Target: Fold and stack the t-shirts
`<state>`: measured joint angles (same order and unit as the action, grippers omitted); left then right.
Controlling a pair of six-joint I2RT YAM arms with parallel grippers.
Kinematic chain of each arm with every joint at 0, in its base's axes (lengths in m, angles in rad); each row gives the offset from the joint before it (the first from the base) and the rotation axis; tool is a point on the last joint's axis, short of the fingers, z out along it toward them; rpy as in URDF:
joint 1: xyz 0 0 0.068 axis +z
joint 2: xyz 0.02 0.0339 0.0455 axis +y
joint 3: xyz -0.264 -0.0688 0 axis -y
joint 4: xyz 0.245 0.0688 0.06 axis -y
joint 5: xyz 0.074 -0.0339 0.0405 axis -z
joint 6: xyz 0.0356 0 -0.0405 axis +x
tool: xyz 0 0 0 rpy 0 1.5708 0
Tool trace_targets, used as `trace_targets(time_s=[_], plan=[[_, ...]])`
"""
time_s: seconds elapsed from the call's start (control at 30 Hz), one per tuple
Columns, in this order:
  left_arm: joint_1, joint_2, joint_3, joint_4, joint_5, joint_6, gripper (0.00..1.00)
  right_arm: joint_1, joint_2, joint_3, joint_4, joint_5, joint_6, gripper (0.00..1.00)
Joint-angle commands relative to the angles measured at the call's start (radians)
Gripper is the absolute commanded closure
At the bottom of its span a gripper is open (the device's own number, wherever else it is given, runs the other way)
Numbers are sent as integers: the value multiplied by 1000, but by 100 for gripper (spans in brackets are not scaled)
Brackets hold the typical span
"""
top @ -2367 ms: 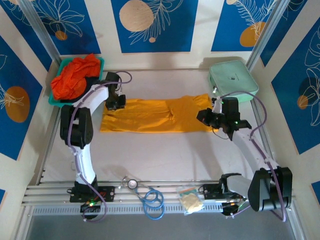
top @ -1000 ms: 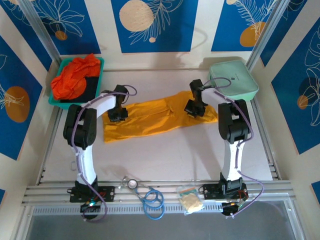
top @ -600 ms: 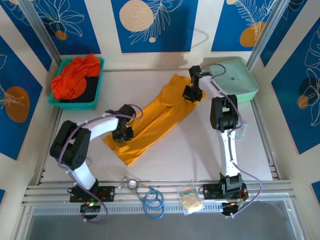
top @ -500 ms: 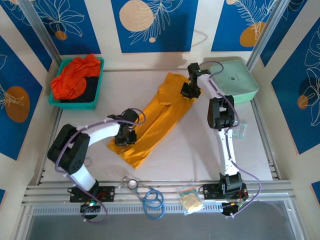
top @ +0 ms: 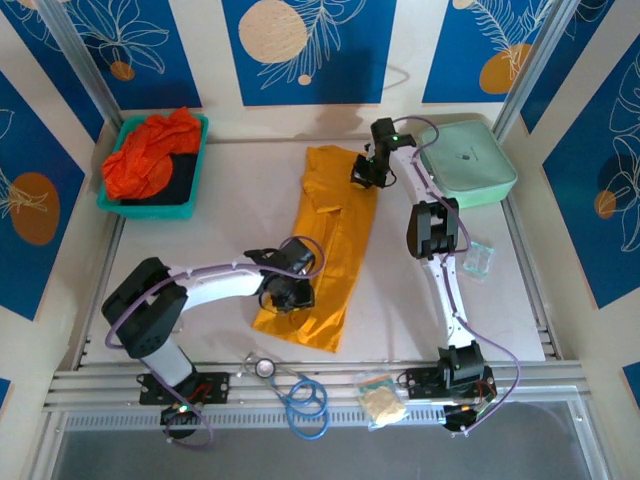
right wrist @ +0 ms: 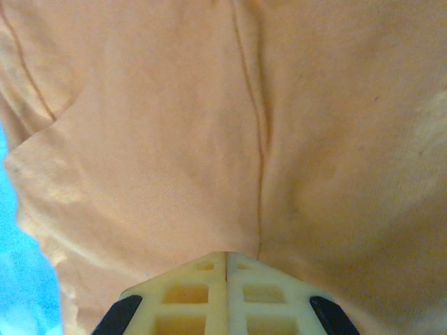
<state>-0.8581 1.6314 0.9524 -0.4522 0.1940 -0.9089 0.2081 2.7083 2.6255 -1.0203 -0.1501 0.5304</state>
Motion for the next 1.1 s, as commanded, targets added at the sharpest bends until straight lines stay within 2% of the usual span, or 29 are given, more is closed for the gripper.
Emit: trace_targets(time_s=[0.0, 0.1, 0.2, 0.33, 0.5, 0.6, 0.83, 1.07], plan=[[-4, -59, 116, -103, 3, 35, 70, 3, -174, -24, -64, 9, 14, 100], [3, -99, 172, -222, -83, 72, 63, 9, -317, -201, -92, 131, 56, 100], [29, -116, 152, -276, -141, 87, 61, 33, -477, -446, -60, 207, 136, 100], [83, -114, 25, -178, -118, 81, 62, 72, -631, -770, 10, 219, 268, 100], [94, -46, -54, -77, -92, 84, 67, 108, -679, -977, 92, 173, 338, 100], [92, -11, -87, -43, -79, 82, 69, 118, -643, -983, 114, 180, 345, 100], [76, -25, -161, -5, -59, 47, 70, 119, -524, -873, 84, 217, 333, 100], [45, -48, -257, 90, -8, -65, 70, 111, -379, -732, 22, 246, 307, 100]])
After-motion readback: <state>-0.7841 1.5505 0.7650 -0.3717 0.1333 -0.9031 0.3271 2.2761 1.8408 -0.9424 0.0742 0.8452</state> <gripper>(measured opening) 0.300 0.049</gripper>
